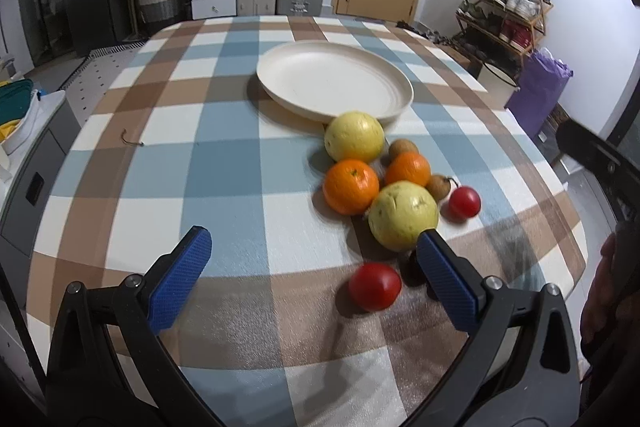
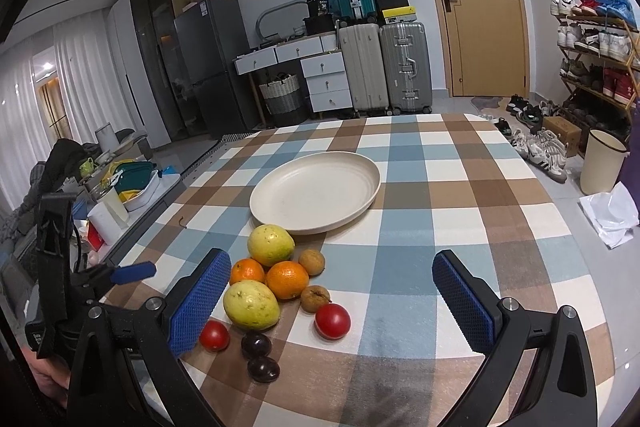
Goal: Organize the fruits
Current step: 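Lower the left gripper onto the red tomato and close it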
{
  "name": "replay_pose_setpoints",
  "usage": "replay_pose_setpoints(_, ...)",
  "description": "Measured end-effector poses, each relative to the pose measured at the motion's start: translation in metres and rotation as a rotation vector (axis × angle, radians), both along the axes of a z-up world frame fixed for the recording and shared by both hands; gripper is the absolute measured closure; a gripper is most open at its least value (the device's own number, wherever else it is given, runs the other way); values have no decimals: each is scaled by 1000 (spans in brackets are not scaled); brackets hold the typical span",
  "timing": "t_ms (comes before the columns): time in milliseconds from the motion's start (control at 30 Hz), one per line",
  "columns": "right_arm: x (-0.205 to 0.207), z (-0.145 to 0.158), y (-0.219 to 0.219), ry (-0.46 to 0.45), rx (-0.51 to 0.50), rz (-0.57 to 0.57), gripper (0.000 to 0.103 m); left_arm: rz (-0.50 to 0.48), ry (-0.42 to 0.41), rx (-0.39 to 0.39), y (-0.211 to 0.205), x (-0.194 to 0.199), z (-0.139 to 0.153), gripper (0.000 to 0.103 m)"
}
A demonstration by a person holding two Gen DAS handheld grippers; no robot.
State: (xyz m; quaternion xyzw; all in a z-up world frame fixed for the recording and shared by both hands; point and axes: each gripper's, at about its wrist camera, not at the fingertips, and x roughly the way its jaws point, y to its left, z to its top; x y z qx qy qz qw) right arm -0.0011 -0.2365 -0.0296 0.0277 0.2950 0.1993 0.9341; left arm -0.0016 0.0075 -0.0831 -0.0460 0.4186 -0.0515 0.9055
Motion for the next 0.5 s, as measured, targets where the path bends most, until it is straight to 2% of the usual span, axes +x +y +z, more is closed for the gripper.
replay_pose_setpoints(167,1,-1,-2,6,0,-3,0,-33,46,-31,-5,3,-10,1)
replay_pose_setpoints(333,1,-2,-3,9,-2,-4,0,-47,66,-15,-11,4,-17,1)
replay_pose_setpoints(500,1,-3,-4,11,-2,-7,0,-55,72,29,-16,4,-23,6)
